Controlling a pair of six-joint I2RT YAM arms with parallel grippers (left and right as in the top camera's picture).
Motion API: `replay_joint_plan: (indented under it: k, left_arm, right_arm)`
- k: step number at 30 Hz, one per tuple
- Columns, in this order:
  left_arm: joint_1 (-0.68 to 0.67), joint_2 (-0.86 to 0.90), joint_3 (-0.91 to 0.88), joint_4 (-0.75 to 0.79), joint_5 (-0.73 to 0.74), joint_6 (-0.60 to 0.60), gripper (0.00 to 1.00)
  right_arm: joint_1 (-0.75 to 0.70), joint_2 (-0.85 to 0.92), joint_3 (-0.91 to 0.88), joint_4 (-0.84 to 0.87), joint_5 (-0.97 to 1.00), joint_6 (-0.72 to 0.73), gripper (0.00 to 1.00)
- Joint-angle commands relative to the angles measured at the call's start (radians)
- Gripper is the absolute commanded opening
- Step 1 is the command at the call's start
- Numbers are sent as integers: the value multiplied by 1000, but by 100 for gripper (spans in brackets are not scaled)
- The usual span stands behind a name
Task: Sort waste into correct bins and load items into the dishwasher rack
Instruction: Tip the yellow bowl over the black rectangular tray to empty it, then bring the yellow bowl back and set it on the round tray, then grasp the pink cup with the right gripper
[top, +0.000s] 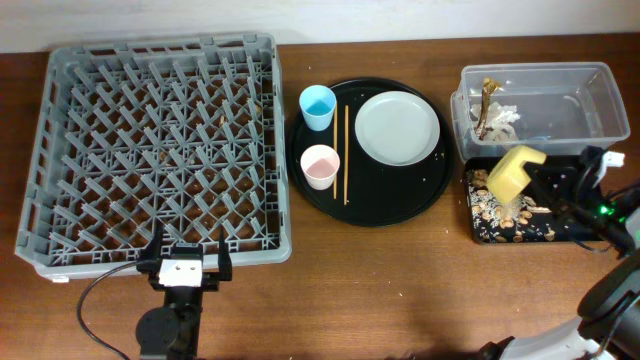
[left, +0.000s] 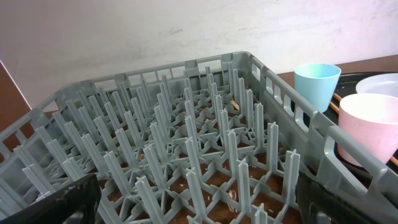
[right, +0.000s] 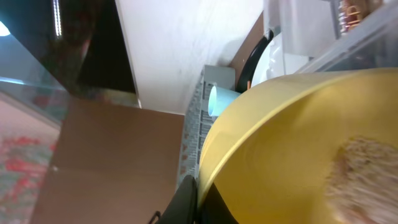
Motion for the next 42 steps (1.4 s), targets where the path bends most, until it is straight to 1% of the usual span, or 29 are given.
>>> replay_joint_plan:
  k: [1,4,10,13,17,19,20,21,23,24,25,26,27,28,29,32,35,40,42]
  left_arm:
    - [4,-5,-5,-1,8,13,100]
    - [4,-5,-5,-1,8,13,100]
    - [4,-5,-5,-1,8,13,99]
    - [4,-5,-5,-1,8,13,99]
    - [4,-5,-5,-1,8,13,100]
    - [4,-5,-5,-1,8,13,99]
    - [4,-5,-5,-1,8,13,100]
    - [4,-5,-5,-1,8,13,100]
    - [4,-5,-5,-1,8,13,99]
    - [4,-5,-5,-1,8,13,99]
    - [4,-5,-5,-1,8,13,100]
    - [4,-5,-5,-1,8,13,99]
    - [4,-5,-5,-1,8,13,100]
    - [4,-5,-5,-1,8,13,100]
    - [4,-5,-5,-1,8,13,99]
    - [4,-5,-5,-1,8,13,99]
    - [4,-5,-5,-1,8,13,100]
    - [4,-5,-5,-1,8,13,100]
    - [4,-5,-5,-1,8,13,100]
  right_arm:
    - [-44,7,-3,2,-46,122,4]
    - [-42,7,-3,2,-46,163,4]
    - [-39,3,-3,-14,-47,167,4]
    - [16,-6,-2,-43,-34,166,4]
    - [139,-101,14,-40,176,167,4]
    - [211,-188,50,-59,303,168,4]
    - [259,-245,87,-82,424,187,4]
    - [293,-290,109,-84,502,193,4]
    - [331,-363,126,-71,608,248,4]
    - [351,-380,126,-70,628,252,4]
    - [397,-390,126,-69,629,252,4]
    - [449,-394,130,-69,670,253,4]
    - [535,-396,143,-69,781,266,4]
    - [672,-395,154,-51,976,310,4]
    - [783,-395,155,-26,1106,343,4]
    - [1072,-351,155,14,1439,403,4]
    - [1204,-241,155,26,1538,402,4]
    - [1237,-70,155,72,1540,402,4]
    - [1237,-40,155,72,1540,402,6]
